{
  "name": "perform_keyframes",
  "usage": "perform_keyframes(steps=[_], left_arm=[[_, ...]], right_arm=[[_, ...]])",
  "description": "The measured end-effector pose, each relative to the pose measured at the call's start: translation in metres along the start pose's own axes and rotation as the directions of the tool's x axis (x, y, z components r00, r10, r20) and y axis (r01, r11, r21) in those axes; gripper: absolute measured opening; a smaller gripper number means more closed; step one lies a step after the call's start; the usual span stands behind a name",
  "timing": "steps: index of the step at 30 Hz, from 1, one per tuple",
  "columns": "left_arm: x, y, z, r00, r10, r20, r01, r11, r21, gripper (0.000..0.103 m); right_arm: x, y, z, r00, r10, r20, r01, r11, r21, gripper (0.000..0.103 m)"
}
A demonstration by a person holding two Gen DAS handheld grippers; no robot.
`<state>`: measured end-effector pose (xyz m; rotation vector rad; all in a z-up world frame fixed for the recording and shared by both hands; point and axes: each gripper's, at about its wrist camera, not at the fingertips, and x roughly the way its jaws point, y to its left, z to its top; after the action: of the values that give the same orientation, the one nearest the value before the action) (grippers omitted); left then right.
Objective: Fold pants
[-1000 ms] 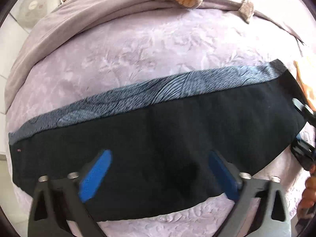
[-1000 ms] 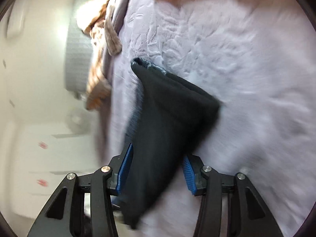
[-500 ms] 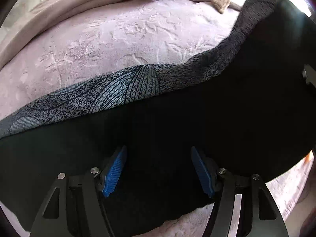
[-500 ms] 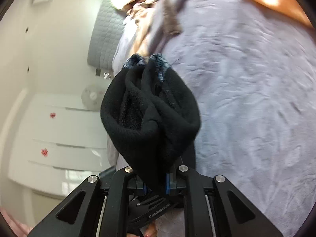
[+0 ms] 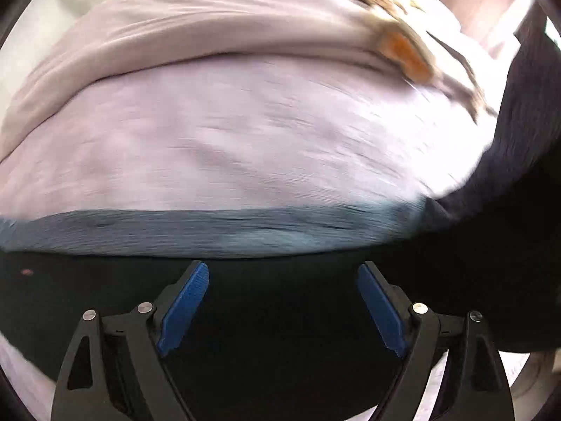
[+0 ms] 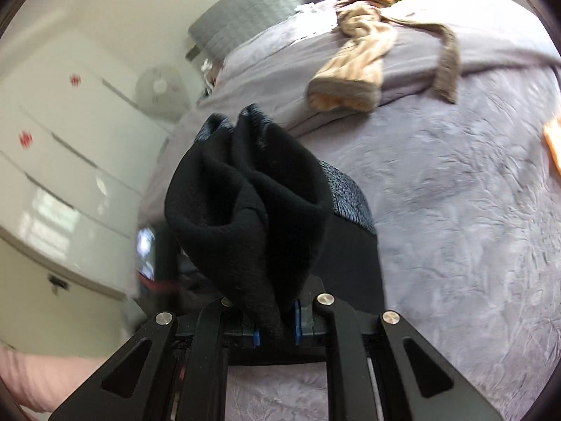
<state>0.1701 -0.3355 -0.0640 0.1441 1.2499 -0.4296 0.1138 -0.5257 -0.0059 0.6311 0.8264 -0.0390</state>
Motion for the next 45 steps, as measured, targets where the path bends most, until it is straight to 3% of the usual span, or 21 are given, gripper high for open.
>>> perform_keyframes(steps=[5, 8, 10, 12, 14, 17, 19, 20, 22, 23, 24, 25, 27, 31, 34, 35, 36, 38, 40, 42, 45], left_arm=[[-0.019, 0.087, -0.023, 0.994, 0.112, 0.008, -0.111, 0.993, -0.04, 0.088], [-0.025, 0.129, -0.033, 0.989, 0.151, -0.002, -0.151, 0.986, -0.073, 0.088], [-0.028, 0.147, -0.046, 0.986, 0.164, -0.014, -0.164, 0.98, -0.108, 0.088], [-0.03, 0.165, -0.049, 0.986, 0.167, -0.018, -0.168, 0.977, -0.13, 0.088], [-0.033, 0.175, -0.051, 0.987, 0.161, -0.024, -0.163, 0.977, -0.136, 0.088], [-0.041, 0.18, -0.053, 0.991, 0.13, -0.024, -0.132, 0.982, -0.133, 0.088], [-0.048, 0.178, -0.045, 0.997, 0.081, -0.01, -0.082, 0.989, -0.124, 0.088], [-0.05, 0.169, -0.041, 0.999, 0.05, -0.003, -0.05, 0.992, -0.116, 0.088], [-0.057, 0.155, -0.041, 1.0, -0.024, -0.001, 0.023, 0.995, -0.092, 0.088], [-0.055, 0.148, -0.039, 0.998, -0.063, -0.009, 0.062, 0.995, -0.077, 0.088], [-0.054, 0.137, -0.039, 0.994, -0.106, -0.018, 0.105, 0.993, -0.059, 0.088], [-0.051, 0.127, -0.039, 0.99, -0.137, -0.027, 0.136, 0.99, -0.043, 0.088], [-0.045, 0.102, -0.042, 0.982, -0.182, -0.055, 0.182, 0.983, -0.01, 0.088], [-0.025, 0.078, -0.051, 0.968, -0.217, -0.123, 0.218, 0.976, -0.001, 0.088], [-0.009, 0.07, -0.059, 0.965, -0.195, -0.175, 0.198, 0.98, -0.003, 0.088], [-0.01, 0.069, -0.06, 0.967, -0.186, -0.174, 0.189, 0.982, 0.003, 0.088], [-0.014, 0.069, -0.062, 0.97, -0.18, -0.163, 0.185, 0.983, 0.011, 0.088], [-0.03, 0.072, -0.066, 0.977, -0.172, -0.126, 0.177, 0.984, 0.03, 0.088], [-0.041, 0.077, -0.071, 0.986, -0.14, -0.09, 0.145, 0.988, 0.057, 0.088], [-0.038, 0.081, -0.075, 0.991, -0.092, -0.094, 0.099, 0.992, 0.072, 0.088], [-0.027, 0.088, -0.076, 0.991, -0.05, -0.126, 0.055, 0.998, 0.037, 0.088]], right_arm=[[0.059, 0.072, -0.044, 0.984, -0.162, -0.077, 0.142, 0.967, -0.212, 0.015], [0.115, 0.109, -0.081, 0.949, -0.277, -0.149, 0.215, 0.917, -0.334, 0.024], [0.147, 0.129, -0.108, 0.906, -0.395, -0.155, 0.297, 0.851, -0.432, 0.027], [0.162, 0.15, -0.124, 0.845, -0.529, -0.076, 0.41, 0.732, -0.544, 0.042], [0.159, 0.174, -0.134, 0.831, -0.556, -0.032, 0.422, 0.666, -0.616, 0.05], [0.134, 0.198, -0.142, 0.869, -0.494, -0.029, 0.356, 0.665, -0.656, 0.052], [0.114, 0.192, -0.136, 0.913, -0.392, -0.11, 0.259, 0.769, -0.585, 0.052], [0.099, 0.176, -0.128, 0.941, -0.286, -0.181, 0.178, 0.872, -0.456, 0.052], [0.079, 0.14, -0.119, 0.961, -0.134, -0.242, 0.087, 0.977, -0.196, 0.052], [0.07, 0.105, -0.115, 0.967, -0.02, -0.253, 0.028, 0.999, 0.029, 0.052], [0.065, 0.083, -0.117, 0.969, 0.047, -0.243, -0.004, 0.985, 0.174, 0.052], [0.059, 0.053, -0.12, 0.972, 0.114, -0.205, -0.036, 0.936, 0.35, 0.052], [0.056, 0.018, -0.127, 0.972, 0.187, -0.142, -0.09, 0.856, 0.509, 0.052], [0.061, -0.011, -0.136, 0.967, 0.239, -0.088, -0.138, 0.783, 0.607, 0.052], [0.069, -0.028, -0.15, 0.956, 0.292, -0.01, -0.198, 0.672, 0.713, 0.05], [0.074, -0.036, -0.154, 0.955, 0.295, 0.005, -0.2, 0.635, 0.746, 0.018], [0.077, -0.038, -0.157, 0.955, 0.296, -0.001, -0.189, 0.612, 0.768, 0.004], [0.075, -0.035, -0.155, 0.954, 0.299, -0.02, -0.181, 0.63, 0.755, 0.004], [0.062, -0.019, -0.145, 0.949, 0.309, -0.064, -0.189, 0.719, 0.669, 0.004], [0.062, -0.012, -0.14, 0.949, 0.294, -0.109, -0.166, 0.765, 0.622, 0.004], [0.085, -0.016, -0.15, 0.948, 0.259, -0.185, -0.096, 0.786, 0.61, 0.004]])
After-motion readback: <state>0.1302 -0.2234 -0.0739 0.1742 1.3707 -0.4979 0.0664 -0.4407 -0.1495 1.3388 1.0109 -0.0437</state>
